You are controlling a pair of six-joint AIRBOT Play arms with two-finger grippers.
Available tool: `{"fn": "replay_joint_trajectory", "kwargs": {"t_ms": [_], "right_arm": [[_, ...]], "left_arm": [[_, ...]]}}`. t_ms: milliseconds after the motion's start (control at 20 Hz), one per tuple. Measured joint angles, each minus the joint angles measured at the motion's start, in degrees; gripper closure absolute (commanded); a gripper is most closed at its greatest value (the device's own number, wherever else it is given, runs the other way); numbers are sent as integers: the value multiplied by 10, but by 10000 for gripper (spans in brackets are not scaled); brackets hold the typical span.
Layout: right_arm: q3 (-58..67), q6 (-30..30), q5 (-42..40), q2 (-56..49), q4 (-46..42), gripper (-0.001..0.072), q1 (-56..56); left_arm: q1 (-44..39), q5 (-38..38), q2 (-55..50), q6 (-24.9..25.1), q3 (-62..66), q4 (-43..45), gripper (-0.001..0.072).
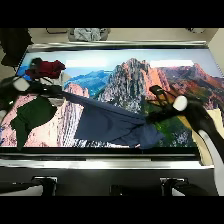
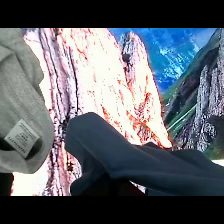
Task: Fold the shirts.
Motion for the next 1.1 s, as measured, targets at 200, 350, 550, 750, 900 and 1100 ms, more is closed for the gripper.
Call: {"fn": "replay_joint_trajectory", "kwargs": {"t_ms": [200, 350, 550, 750, 900, 1100], "right_arm": [[78, -21, -24, -80, 42, 29, -3], [146, -60, 57, -76, 35, 31, -38], [171, -94, 189, -41, 11, 45, -144], [96, -105, 246, -1, -6, 45, -224], [34, -111, 256, 21, -2, 45, -243], [-1, -117, 255, 31, 9, 45, -252]], "left_arm": [[3, -57, -83, 5, 59, -57, 31], [26, -141, -92, 29, 91, -69, 31], [59, -224, -49, 43, 38, -77, 32], [66, -221, 14, 71, -136, -125, 32], [58, -180, 35, 100, -249, -182, 32], [30, -133, 45, 114, -317, -220, 35]]}}
